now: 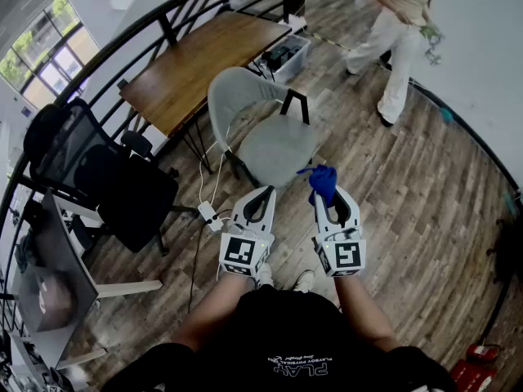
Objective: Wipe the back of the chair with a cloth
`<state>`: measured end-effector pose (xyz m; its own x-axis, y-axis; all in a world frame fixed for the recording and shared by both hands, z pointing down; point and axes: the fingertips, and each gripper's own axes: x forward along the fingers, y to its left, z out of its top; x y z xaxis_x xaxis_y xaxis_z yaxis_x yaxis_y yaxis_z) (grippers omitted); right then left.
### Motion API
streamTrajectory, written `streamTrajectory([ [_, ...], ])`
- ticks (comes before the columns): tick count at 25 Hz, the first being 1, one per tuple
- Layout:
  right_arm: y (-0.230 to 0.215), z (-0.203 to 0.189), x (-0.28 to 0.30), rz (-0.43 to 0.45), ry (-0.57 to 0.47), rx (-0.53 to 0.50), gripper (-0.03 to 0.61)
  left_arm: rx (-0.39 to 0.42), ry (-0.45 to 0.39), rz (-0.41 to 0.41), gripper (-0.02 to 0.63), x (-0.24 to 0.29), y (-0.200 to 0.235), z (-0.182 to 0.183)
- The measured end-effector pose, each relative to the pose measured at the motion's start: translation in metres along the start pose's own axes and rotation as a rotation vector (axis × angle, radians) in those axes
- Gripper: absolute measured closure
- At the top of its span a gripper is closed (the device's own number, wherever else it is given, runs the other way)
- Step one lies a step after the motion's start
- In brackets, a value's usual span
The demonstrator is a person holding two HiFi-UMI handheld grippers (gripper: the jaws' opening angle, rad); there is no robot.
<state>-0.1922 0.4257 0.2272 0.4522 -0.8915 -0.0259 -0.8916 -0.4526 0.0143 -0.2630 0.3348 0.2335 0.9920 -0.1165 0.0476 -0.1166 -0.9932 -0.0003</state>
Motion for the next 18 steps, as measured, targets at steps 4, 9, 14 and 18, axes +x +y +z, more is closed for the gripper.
streamTrajectory([
  [4,0.004,-0.005,0.005,-0.001,0.013,-0.011,0.468,-0.011,-0.002,-0.005,0.607,0.002,0.005,0.002],
  [9,0.004,-0.007,0.011,-0.017,0.015,-0.011,0.468,-0.011,0.0,-0.023,0.607,0.006,0.009,-0.001],
  [14,0.01,-0.002,0.021,-0.035,-0.02,0.012,0.468,-0.016,0.007,-0.036,0.607,0.007,0.021,-0.005],
  [18,0.018,-0.002,0.029,-0.036,-0.03,0.028,0.468,-0.023,0.001,-0.058,0.607,0.007,0.03,-0.006],
])
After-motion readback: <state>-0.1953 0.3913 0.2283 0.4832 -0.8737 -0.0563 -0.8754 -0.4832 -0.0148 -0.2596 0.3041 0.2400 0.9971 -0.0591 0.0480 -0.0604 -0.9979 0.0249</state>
